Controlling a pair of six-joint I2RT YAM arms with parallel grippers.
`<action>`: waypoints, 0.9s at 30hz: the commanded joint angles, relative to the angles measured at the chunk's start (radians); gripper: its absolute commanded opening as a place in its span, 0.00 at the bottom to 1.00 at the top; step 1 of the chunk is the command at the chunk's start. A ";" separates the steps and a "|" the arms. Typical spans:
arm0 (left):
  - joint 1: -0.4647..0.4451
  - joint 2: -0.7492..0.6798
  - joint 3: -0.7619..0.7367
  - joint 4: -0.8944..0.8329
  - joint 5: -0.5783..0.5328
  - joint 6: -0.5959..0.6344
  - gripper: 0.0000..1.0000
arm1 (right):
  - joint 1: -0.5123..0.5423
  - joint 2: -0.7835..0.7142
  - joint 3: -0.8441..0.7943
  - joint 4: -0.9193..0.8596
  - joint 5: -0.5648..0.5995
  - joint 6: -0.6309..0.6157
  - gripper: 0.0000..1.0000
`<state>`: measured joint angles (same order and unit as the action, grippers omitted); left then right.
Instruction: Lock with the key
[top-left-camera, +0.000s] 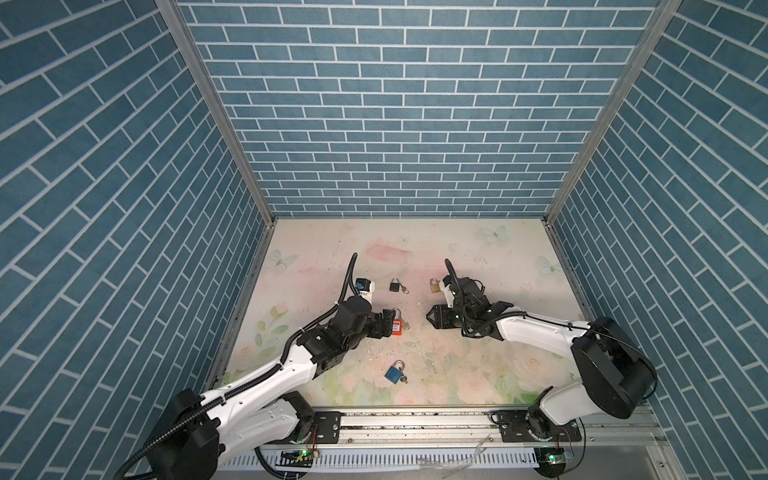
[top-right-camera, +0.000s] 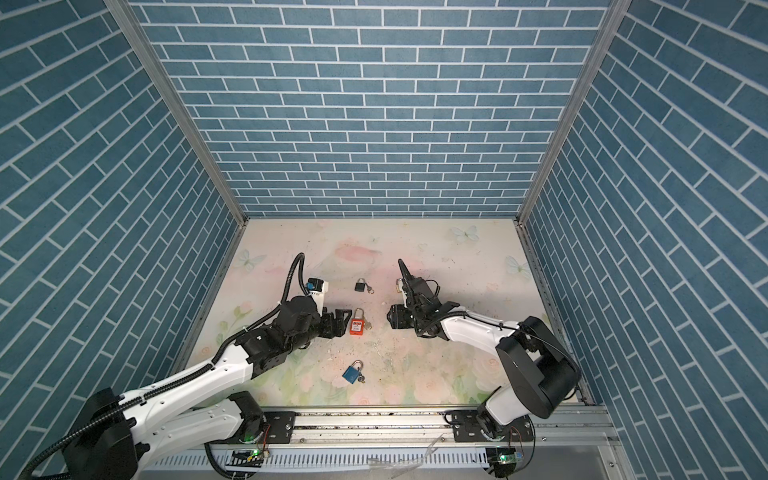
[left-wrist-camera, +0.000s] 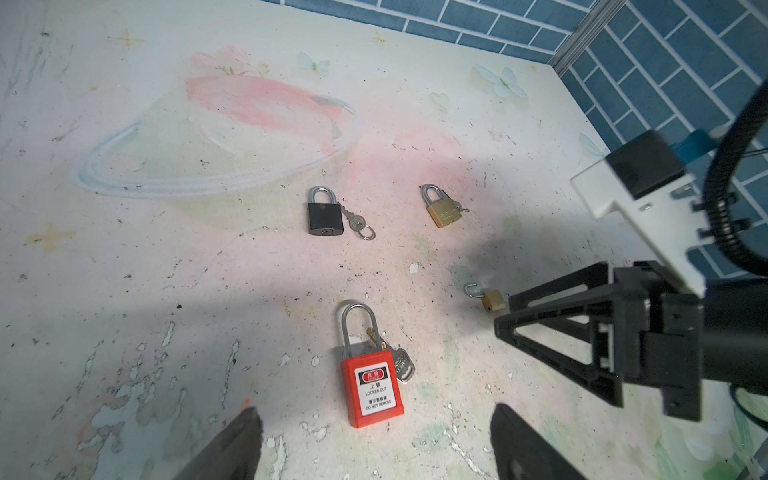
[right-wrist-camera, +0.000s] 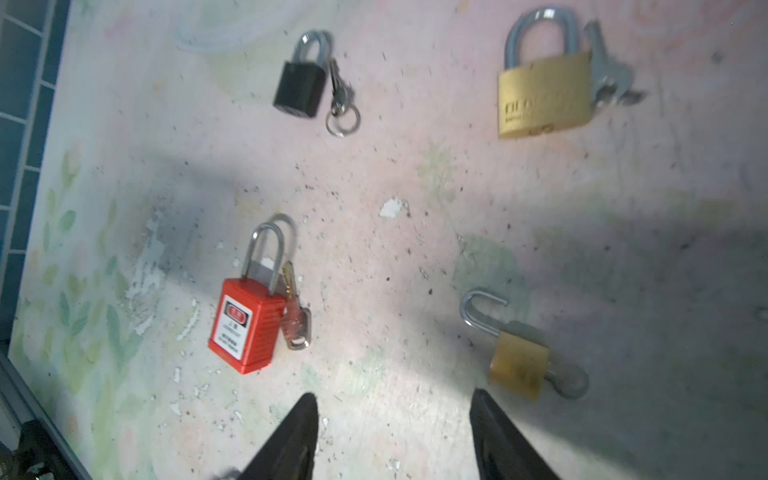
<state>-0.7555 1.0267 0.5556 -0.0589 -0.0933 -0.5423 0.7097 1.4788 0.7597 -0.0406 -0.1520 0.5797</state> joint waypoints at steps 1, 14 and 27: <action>-0.013 -0.006 0.032 -0.031 -0.029 -0.010 0.87 | -0.046 -0.017 0.022 -0.059 0.030 -0.059 0.60; -0.045 -0.005 0.055 -0.059 -0.059 -0.018 0.87 | -0.109 0.147 0.080 -0.011 -0.109 -0.189 0.60; -0.048 -0.021 0.046 -0.065 -0.072 -0.022 0.87 | -0.092 0.175 0.050 -0.024 -0.152 -0.177 0.56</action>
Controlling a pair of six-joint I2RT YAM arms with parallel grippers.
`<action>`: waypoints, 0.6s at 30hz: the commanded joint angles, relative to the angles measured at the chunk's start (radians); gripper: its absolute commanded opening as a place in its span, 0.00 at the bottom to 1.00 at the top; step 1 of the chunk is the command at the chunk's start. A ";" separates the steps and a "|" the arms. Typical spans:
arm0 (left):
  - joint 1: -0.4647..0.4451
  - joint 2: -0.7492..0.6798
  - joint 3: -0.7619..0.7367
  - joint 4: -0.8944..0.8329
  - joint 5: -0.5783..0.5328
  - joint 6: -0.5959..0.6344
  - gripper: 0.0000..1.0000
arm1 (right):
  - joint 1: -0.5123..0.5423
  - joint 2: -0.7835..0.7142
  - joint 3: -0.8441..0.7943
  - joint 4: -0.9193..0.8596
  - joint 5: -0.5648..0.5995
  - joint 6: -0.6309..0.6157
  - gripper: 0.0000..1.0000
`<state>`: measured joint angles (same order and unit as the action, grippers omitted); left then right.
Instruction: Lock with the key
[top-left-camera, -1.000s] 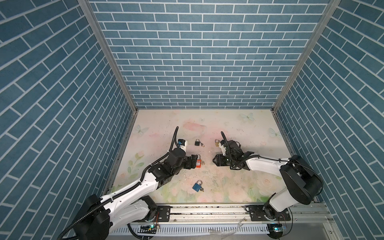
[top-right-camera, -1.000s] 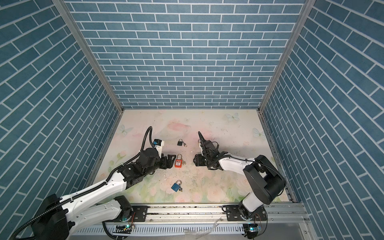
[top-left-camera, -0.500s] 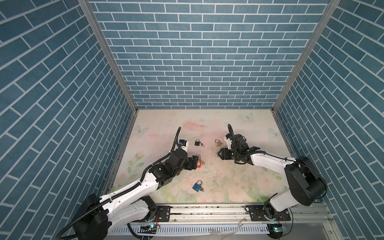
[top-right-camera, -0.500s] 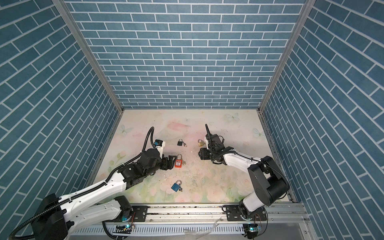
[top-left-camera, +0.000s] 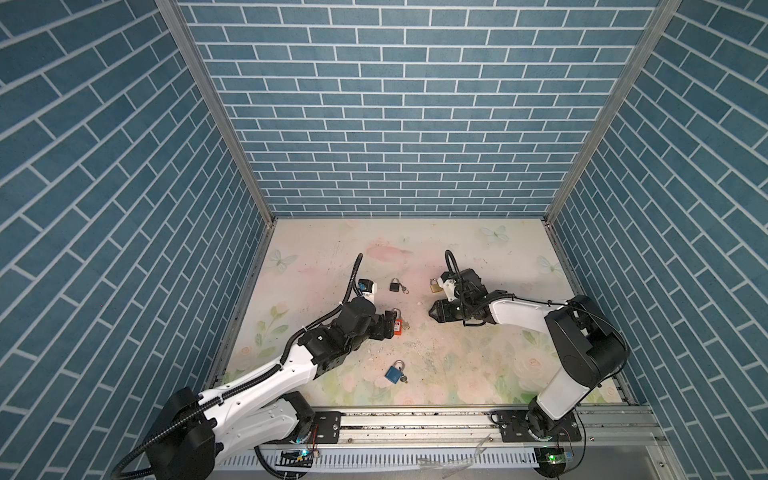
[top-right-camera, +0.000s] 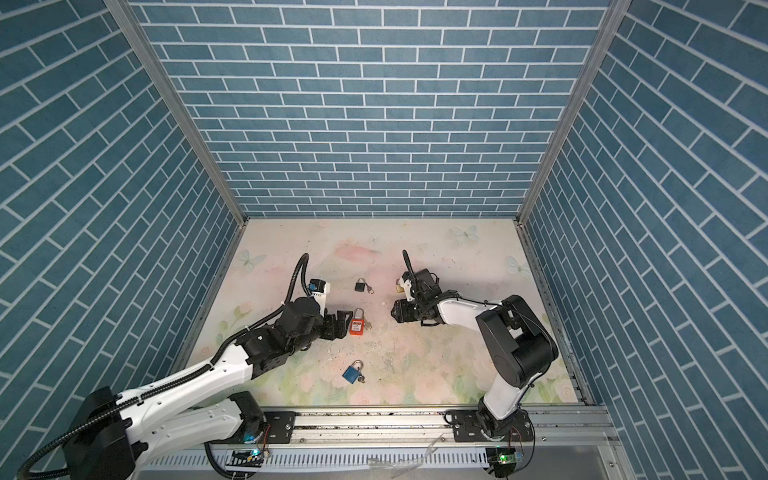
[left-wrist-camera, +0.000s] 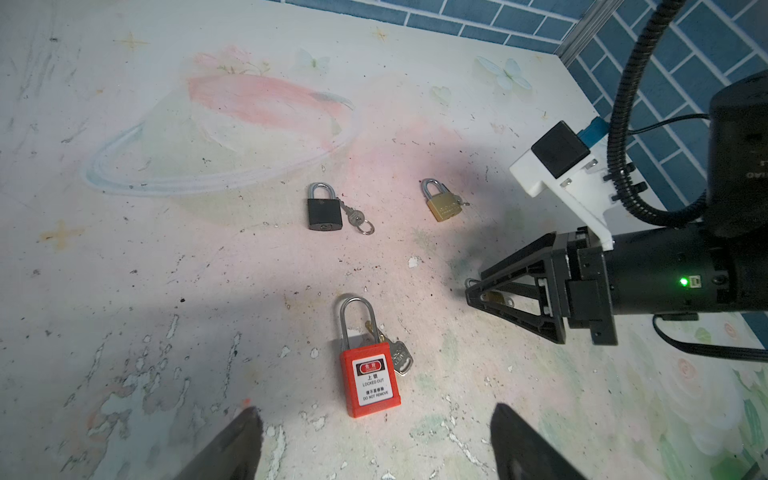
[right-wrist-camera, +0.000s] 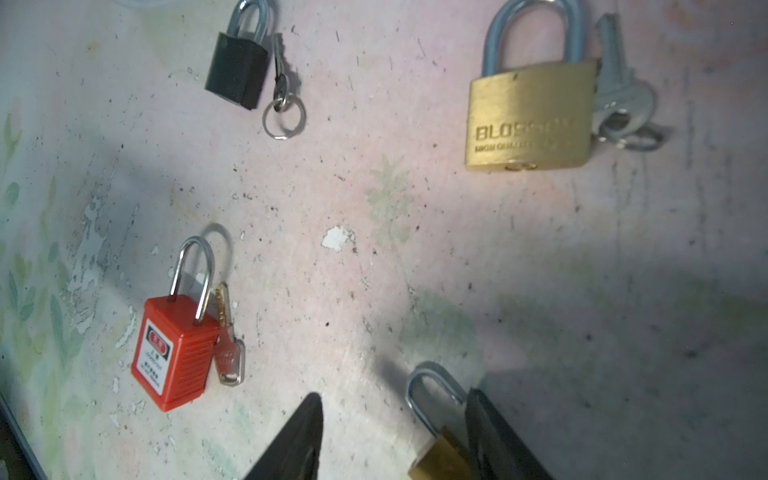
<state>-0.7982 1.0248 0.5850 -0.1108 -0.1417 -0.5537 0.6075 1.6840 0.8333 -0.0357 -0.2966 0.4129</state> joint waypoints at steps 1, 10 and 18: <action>-0.005 -0.017 0.015 -0.010 -0.024 -0.009 0.87 | 0.015 -0.041 -0.033 -0.033 -0.002 -0.007 0.56; -0.006 0.014 0.030 0.001 -0.012 -0.010 0.87 | 0.051 -0.077 -0.078 -0.035 0.034 0.068 0.56; -0.014 0.018 0.036 -0.010 -0.022 -0.011 0.87 | 0.080 -0.097 -0.077 -0.023 0.055 0.135 0.55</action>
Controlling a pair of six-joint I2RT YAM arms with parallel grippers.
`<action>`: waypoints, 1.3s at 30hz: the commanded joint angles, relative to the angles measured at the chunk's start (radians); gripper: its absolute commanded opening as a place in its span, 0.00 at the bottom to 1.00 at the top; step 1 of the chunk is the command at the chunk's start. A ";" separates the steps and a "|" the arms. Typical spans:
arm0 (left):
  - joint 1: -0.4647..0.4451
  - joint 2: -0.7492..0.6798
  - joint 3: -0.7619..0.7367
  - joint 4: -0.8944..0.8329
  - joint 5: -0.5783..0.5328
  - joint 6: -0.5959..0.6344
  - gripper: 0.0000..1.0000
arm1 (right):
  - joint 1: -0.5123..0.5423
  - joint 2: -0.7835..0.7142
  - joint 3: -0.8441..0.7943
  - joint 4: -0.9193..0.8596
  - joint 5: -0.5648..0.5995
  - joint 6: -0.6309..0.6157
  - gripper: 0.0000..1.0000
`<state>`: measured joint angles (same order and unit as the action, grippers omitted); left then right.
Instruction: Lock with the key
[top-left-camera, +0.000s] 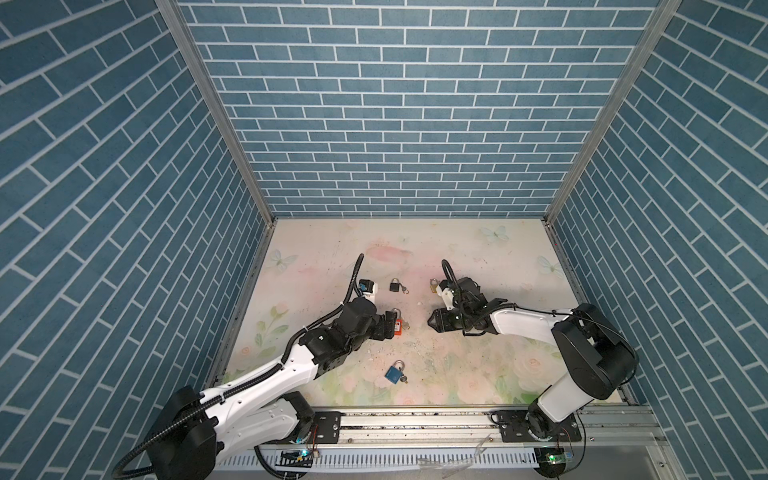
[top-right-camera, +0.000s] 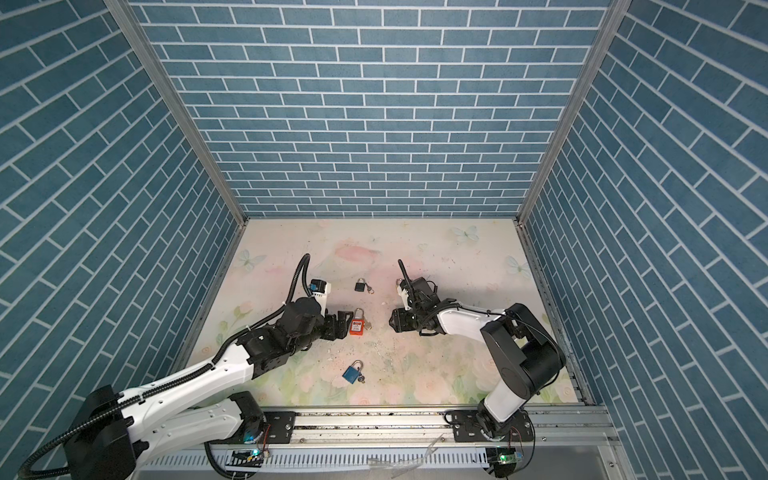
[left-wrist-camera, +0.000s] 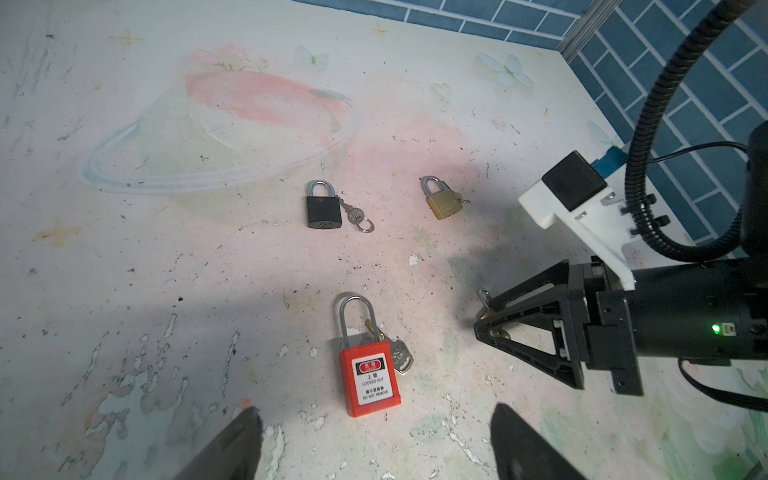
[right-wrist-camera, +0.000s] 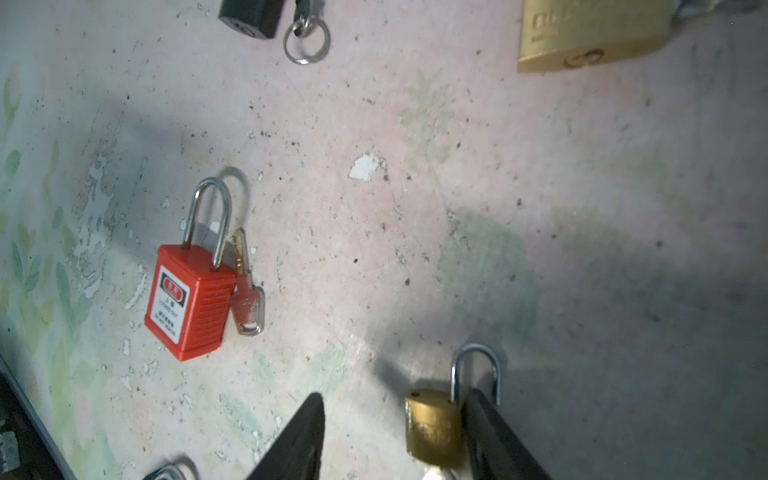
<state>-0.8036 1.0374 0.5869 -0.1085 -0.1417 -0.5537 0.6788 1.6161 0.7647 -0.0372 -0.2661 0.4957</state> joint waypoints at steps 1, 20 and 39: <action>-0.011 0.008 0.039 -0.018 -0.026 -0.011 0.87 | 0.010 -0.038 -0.008 -0.022 0.024 0.060 0.55; -0.181 0.254 0.291 -0.218 -0.272 -0.206 0.80 | -0.058 -0.500 -0.170 -0.113 0.419 0.178 0.56; -0.276 0.997 1.042 -0.790 -0.143 -0.742 0.74 | -0.112 -0.816 -0.394 -0.107 0.667 0.324 0.53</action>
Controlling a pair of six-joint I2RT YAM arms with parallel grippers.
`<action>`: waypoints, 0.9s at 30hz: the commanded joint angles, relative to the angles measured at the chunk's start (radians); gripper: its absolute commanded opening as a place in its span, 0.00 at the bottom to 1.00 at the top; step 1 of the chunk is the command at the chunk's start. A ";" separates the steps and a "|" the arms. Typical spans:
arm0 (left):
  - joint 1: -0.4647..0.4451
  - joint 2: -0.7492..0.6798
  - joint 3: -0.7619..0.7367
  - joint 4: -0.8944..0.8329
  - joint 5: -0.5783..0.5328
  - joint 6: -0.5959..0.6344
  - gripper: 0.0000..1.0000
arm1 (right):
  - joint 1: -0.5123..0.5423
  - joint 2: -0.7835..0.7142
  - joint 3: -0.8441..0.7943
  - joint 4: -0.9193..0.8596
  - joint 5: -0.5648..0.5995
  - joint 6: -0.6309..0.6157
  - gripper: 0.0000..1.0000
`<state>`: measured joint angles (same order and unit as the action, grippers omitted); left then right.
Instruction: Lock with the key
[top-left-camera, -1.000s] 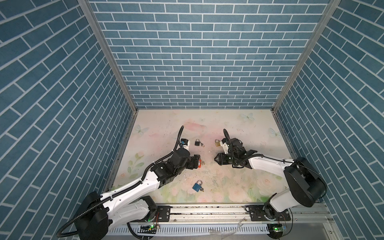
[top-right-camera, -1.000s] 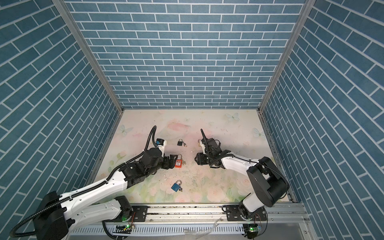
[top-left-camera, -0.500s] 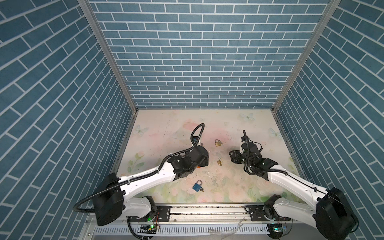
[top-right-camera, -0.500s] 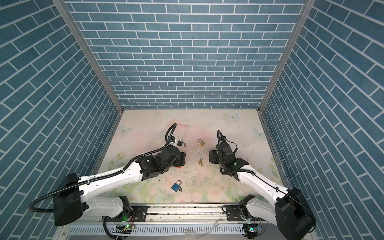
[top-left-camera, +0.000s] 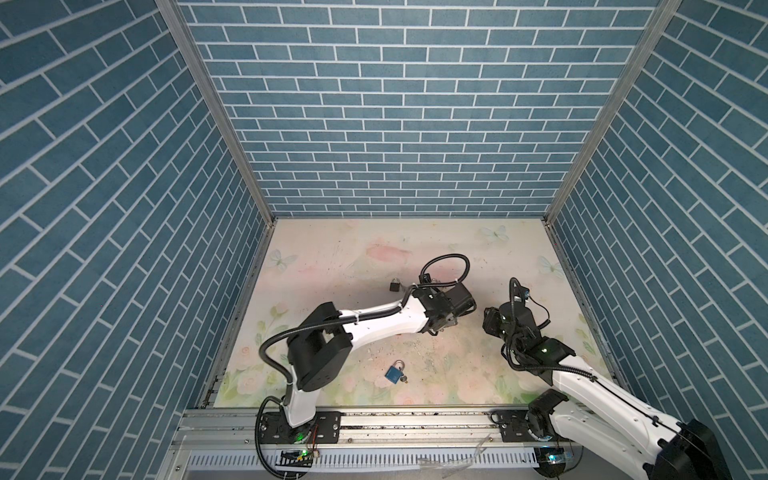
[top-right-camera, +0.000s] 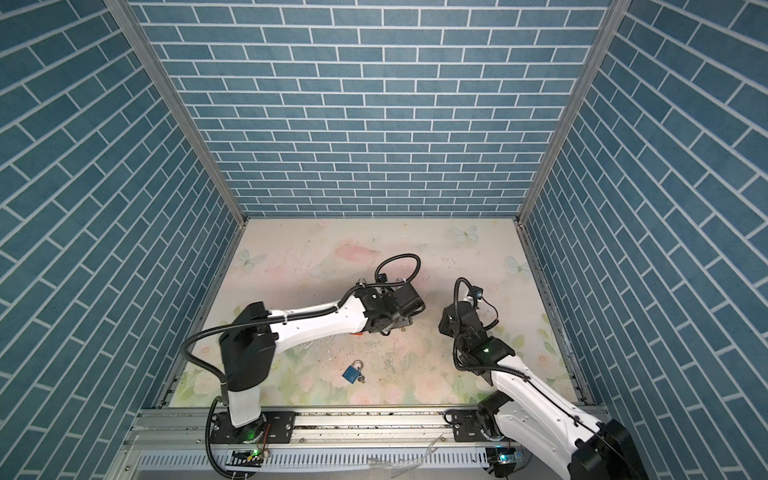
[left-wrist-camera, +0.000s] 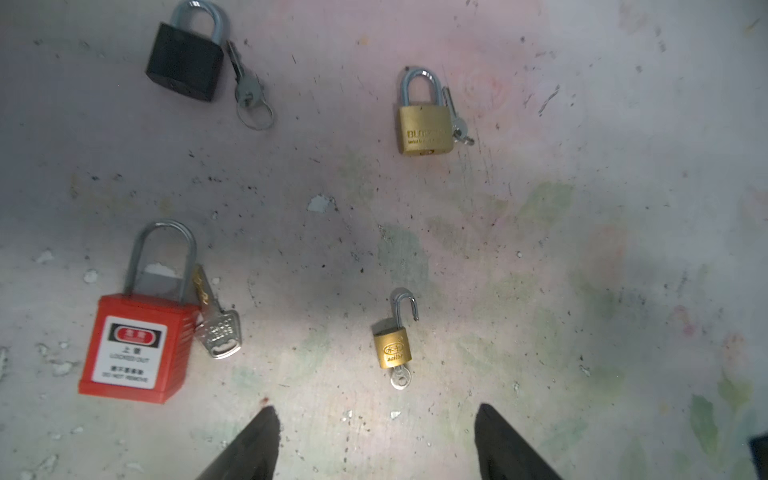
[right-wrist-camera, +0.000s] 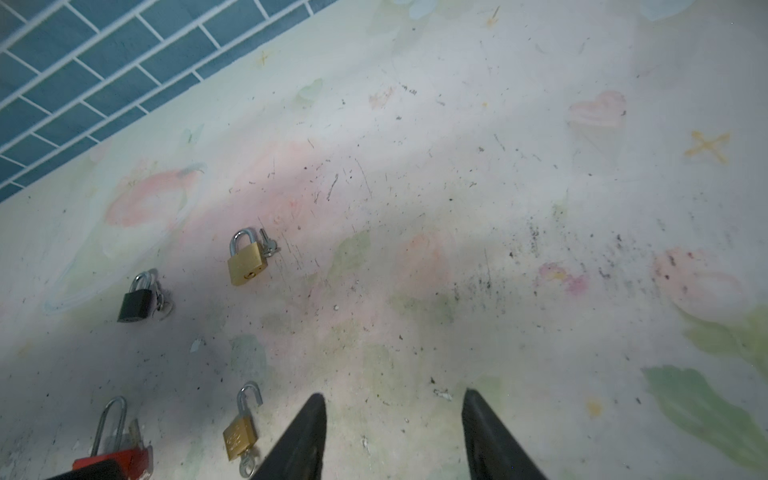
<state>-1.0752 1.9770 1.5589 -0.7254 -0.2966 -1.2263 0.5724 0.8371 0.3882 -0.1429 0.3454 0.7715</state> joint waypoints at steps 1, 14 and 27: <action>-0.004 0.083 0.096 -0.183 0.022 -0.068 0.72 | -0.006 -0.052 -0.025 -0.002 0.060 0.046 0.53; 0.005 0.257 0.238 -0.190 0.050 -0.042 0.62 | -0.010 -0.099 -0.051 -0.003 0.078 0.034 0.53; 0.037 0.308 0.237 -0.165 0.031 -0.029 0.54 | -0.014 -0.062 -0.034 0.030 0.073 0.009 0.53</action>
<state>-1.0462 2.2570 1.7744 -0.8654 -0.2310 -1.2606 0.5625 0.7692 0.3458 -0.1287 0.3965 0.7803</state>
